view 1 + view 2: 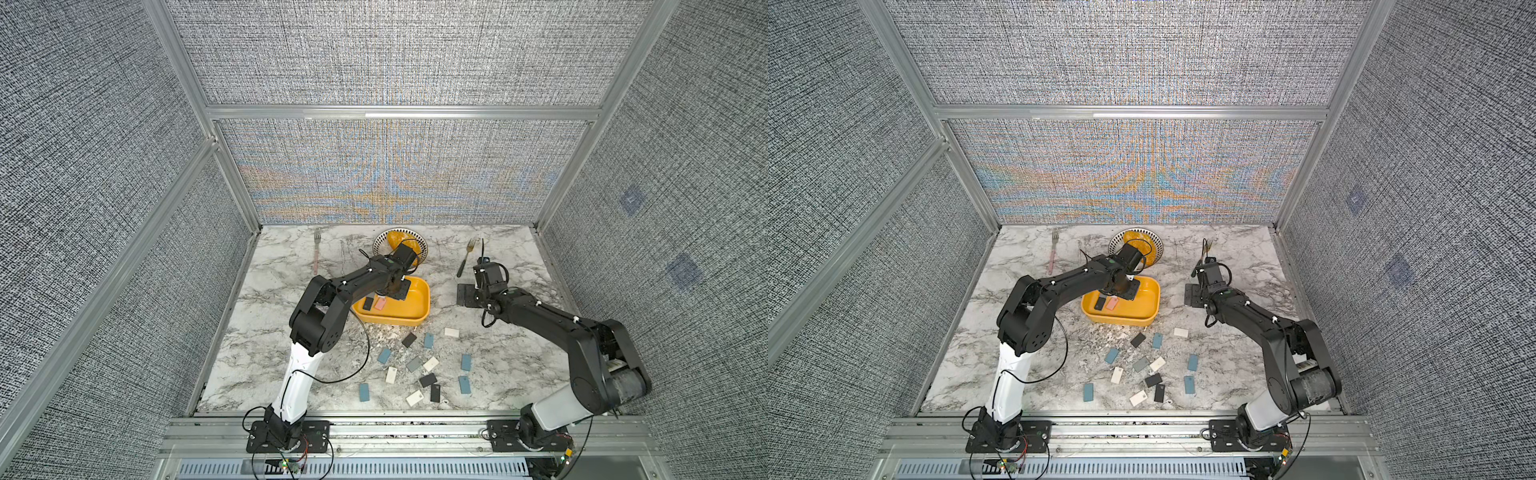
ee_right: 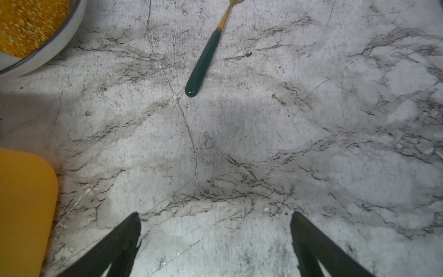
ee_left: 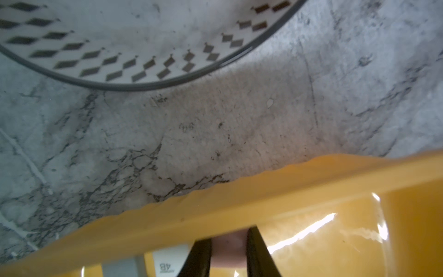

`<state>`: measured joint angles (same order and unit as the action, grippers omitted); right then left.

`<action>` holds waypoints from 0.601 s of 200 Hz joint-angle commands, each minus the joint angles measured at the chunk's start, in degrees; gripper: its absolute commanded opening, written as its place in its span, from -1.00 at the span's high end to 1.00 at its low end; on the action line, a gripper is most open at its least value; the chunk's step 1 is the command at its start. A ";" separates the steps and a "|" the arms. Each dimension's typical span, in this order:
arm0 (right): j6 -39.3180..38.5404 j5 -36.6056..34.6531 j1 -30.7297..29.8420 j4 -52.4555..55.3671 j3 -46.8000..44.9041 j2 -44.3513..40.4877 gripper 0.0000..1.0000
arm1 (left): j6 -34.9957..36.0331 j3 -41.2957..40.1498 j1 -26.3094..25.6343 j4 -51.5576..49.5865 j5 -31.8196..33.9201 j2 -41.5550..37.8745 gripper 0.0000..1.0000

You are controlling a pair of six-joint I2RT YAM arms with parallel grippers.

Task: Put the eraser in the storage box
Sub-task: Place the eraser in the storage box.

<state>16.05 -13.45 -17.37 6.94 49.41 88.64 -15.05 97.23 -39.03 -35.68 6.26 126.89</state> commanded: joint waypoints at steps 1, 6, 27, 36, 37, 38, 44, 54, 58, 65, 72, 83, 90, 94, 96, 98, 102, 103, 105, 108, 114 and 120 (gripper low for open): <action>0.03 -0.08 -0.02 -0.94 -0.14 0.12 -0.95 | -0.43 0.50 0.18 0.71 -0.12 0.54 0.50; 0.04 -0.17 -0.02 -0.89 -0.15 0.05 -0.96 | -0.49 0.63 0.18 0.70 -0.15 0.62 0.50; -0.14 -0.48 0.14 -0.80 -0.11 -0.05 -0.95 | -0.68 0.99 0.20 0.57 -0.09 0.90 0.45; -0.10 -0.44 0.13 -0.79 -0.09 -0.08 -0.95 | -0.67 1.11 0.20 0.47 -0.39 0.86 0.41; -0.12 -0.43 0.13 -0.79 -0.05 -0.06 -0.96 | -0.68 1.12 0.23 0.50 -0.42 0.88 0.41; -0.13 -0.48 0.14 -0.79 -0.08 -0.05 -0.96 | -0.68 1.16 0.25 0.42 -0.44 0.89 0.40; -0.12 -0.44 0.11 -0.74 -0.10 -0.08 -0.95 | -0.60 1.25 0.20 0.31 -0.75 0.78 0.37; -0.14 -0.43 0.14 -0.76 -0.02 -0.16 -0.96 | -0.66 1.29 0.24 0.27 -1.17 0.52 0.27; -0.11 -0.43 0.21 -0.79 -0.02 -0.16 -0.96 | -0.68 1.37 0.25 0.18 -1.29 0.43 0.23; -0.13 -0.43 0.18 -0.75 -0.10 -0.21 -0.96 | -0.68 1.38 0.24 0.18 -1.61 0.22 0.18; -0.12 -0.43 0.16 -0.70 -0.08 -0.26 -0.95 | -0.63 1.45 0.21 0.13 -1.81 0.07 0.12; -0.06 -0.43 0.21 -0.70 -0.03 -0.40 -0.96 | -0.50 1.76 0.20 -0.20 -2.34 -0.30 0.06; -0.06 -0.43 0.17 -0.72 -0.11 -0.44 -0.95 | -0.42 1.97 0.15 -0.41 -2.86 -0.56 0.04; -0.06 -0.43 0.16 -0.70 -0.13 -0.51 -0.95 | -0.34 2.14 0.21 -0.59 -3.00 -0.78 0.03; -0.04 -0.43 0.19 -0.63 -0.11 -0.49 -0.95 | -0.47 2.17 0.19 -0.61 -3.14 -0.86 0.03; -0.05 -0.43 0.17 -0.62 -0.10 -0.53 -0.95 | -0.50 2.17 0.25 -0.64 -3.22 -0.92 0.02; -0.05 -0.46 0.16 -0.61 -0.17 -0.62 -0.96 | -0.55 2.26 0.14 -0.68 -3.50 -1.29 0.01; -0.05 -0.44 0.19 -0.61 -0.18 -0.60 -0.96 | -0.57 2.30 0.16 -0.69 -3.52 -1.34 0.01; -0.06 -0.44 0.15 -0.61 -0.12 -0.58 -0.96 | -0.59 2.27 0.17 -0.66 -3.66 -1.46 0.00; -0.06 -0.43 0.20 -0.66 -0.13 -0.64 -0.96 | -0.60 2.26 0.18 -0.69 -3.82 -1.83 -0.01; -0.06 -0.44 0.17 -0.64 -0.19 -0.76 -0.96 | -0.65 2.26 0.18 -0.65 -4.03 -2.50 -0.01; -0.06 -0.41 0.20 -0.61 -0.19 -0.78 -0.95 | -0.68 2.13 0.16 -0.78 -4.20 -3.21 -0.02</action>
<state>16.03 -13.50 -17.21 6.81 49.41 88.25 -15.44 99.02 -38.81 -35.94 3.99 126.06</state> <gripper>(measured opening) 0.978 0.505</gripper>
